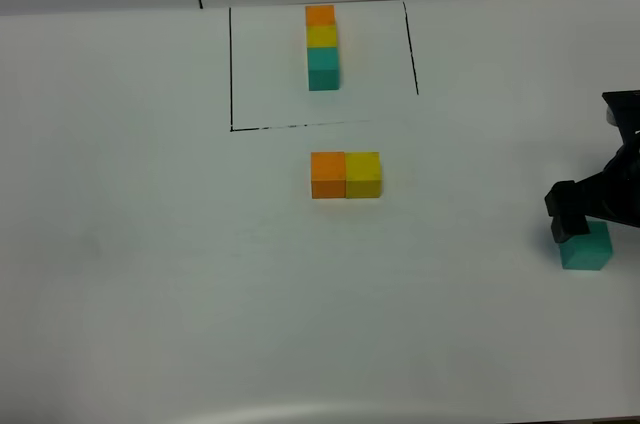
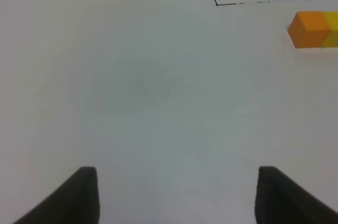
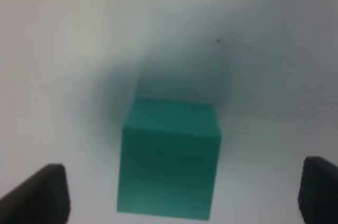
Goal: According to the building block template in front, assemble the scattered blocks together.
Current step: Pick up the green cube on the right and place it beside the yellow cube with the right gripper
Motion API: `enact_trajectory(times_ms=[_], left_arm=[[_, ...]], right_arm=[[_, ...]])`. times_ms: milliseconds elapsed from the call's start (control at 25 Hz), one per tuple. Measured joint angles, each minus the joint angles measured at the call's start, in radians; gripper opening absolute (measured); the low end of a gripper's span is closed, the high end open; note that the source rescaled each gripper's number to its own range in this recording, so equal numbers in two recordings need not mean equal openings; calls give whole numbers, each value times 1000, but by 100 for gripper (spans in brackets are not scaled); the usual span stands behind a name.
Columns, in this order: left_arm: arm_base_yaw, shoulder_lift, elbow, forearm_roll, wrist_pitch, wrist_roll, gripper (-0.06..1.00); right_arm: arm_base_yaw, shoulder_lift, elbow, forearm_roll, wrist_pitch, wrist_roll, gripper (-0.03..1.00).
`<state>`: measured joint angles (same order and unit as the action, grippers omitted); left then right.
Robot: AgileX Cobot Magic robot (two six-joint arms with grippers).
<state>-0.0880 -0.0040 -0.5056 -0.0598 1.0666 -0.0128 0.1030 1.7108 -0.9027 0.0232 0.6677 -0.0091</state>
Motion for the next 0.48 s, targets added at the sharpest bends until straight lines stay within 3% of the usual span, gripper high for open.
enact_trajectory(times_ms=[480], left_arm=[[0,0,0,0,0,0,35]], right_arm=[[-5,94,0,39,-61,9,75]])
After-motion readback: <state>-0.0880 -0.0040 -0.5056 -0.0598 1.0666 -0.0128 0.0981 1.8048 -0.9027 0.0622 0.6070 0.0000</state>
